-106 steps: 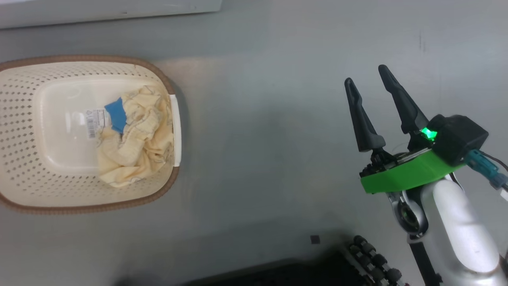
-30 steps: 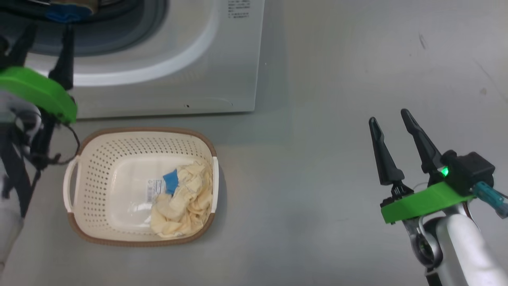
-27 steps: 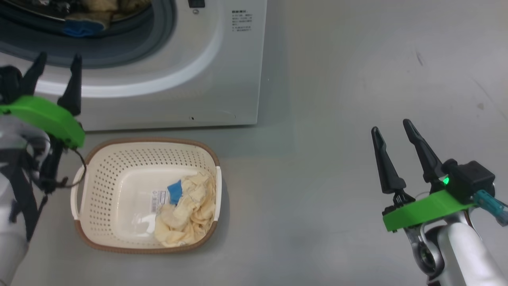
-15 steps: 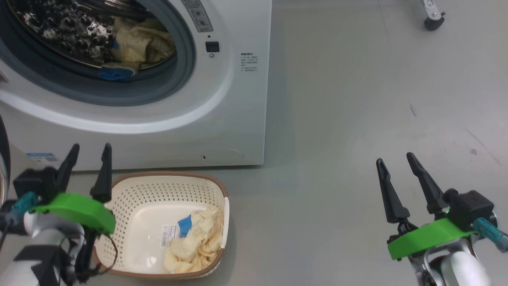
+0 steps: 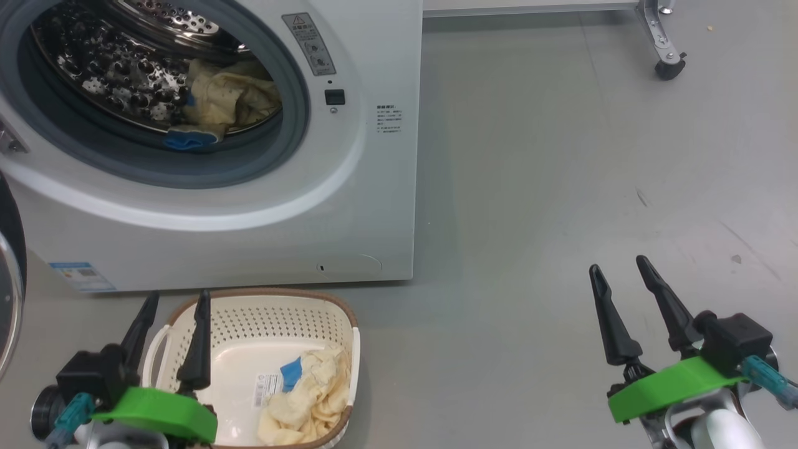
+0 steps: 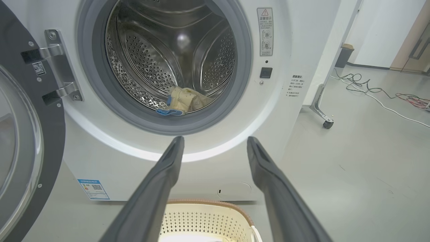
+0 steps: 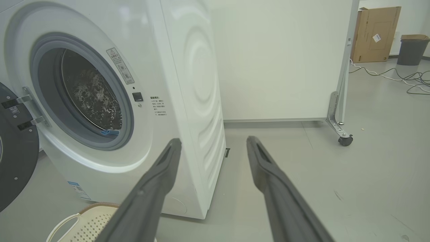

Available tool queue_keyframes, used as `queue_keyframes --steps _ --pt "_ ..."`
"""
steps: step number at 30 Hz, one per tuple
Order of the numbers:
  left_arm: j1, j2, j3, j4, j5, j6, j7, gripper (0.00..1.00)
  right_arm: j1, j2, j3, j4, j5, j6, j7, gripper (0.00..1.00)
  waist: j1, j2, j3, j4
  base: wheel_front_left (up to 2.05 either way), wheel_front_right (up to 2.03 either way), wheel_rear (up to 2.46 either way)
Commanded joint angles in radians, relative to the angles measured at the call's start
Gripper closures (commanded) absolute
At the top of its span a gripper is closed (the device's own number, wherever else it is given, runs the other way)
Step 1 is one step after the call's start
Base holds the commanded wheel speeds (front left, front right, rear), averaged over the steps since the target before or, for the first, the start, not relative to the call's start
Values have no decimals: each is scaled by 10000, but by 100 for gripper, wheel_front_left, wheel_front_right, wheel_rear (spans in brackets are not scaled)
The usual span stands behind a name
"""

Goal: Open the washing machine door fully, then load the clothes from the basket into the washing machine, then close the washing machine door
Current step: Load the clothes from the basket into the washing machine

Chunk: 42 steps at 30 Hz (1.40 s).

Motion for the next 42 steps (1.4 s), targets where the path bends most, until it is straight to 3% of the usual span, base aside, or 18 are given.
queue_keyframes --steps 1,19,42 --pt "-196 126 624 -417 213 -24 -110 0 -159 -91 216 -328 57 -27 -67 0 2 -1 -8 -22 0 0 0" --pt "-12 -492 921 -314 1011 -508 -110 0 -235 14 293 -271 81 -27 -67 0 2 -1 164 -61 0 0 0" --pt "-94 -938 1179 58 1383 -787 -110 0 -370 -71 389 -211 66 -27 -67 0 2 -1 450 -90 0 0 0"
